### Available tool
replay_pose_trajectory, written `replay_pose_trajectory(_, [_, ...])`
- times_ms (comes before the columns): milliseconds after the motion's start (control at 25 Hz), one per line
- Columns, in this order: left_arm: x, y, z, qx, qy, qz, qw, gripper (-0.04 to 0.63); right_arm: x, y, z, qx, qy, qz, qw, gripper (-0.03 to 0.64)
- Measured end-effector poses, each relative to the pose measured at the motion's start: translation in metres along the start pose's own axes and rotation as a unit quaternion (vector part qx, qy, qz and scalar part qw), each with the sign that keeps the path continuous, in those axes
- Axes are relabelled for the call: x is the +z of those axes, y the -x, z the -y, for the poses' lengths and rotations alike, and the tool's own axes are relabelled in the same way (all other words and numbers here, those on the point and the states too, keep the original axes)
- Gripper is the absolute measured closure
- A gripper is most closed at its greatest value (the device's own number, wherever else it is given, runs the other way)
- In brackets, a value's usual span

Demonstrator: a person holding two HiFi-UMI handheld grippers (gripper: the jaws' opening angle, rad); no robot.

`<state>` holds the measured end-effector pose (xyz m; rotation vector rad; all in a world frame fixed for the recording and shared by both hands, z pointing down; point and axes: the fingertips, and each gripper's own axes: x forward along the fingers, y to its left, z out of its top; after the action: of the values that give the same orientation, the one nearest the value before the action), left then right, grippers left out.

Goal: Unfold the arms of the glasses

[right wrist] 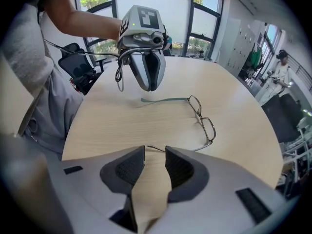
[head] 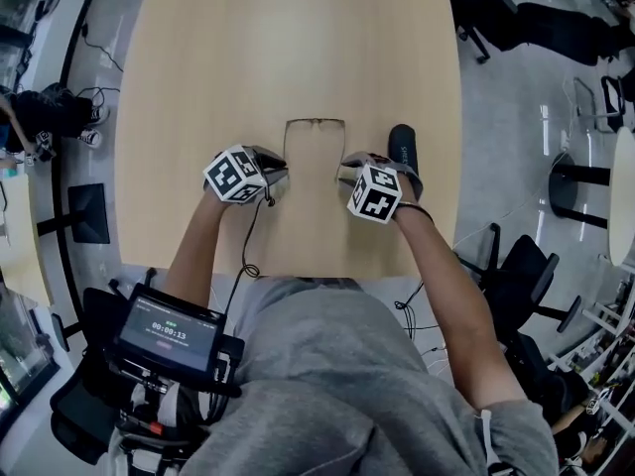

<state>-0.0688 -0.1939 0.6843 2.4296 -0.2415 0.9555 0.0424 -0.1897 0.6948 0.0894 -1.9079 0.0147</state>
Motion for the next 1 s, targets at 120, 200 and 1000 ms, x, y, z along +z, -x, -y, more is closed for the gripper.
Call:
replay_pose_trajectory(120, [0.003, 0.019, 0.018, 0.015, -0.014, -0.009, 0.9998, 0.574, 0.004, 0.024, -0.011, -0.017, -0.003, 0.009, 1.000, 0.483])
replay_pose_trajectory(200, [0.011, 0.034, 0.035, 0.025, -0.021, -0.003, 0.9995, 0.574, 0.007, 0.043, -0.023, -0.028, -0.006, 0.017, 0.999, 0.483])
replay_pose_trajectory(1000, [0.132, 0.150, 0.133, 0.171, -0.062, 0.247, 0.9518, 0.574, 0.066, 0.244, -0.049, -0.123, -0.203, 0.368, 0.899, 0.607])
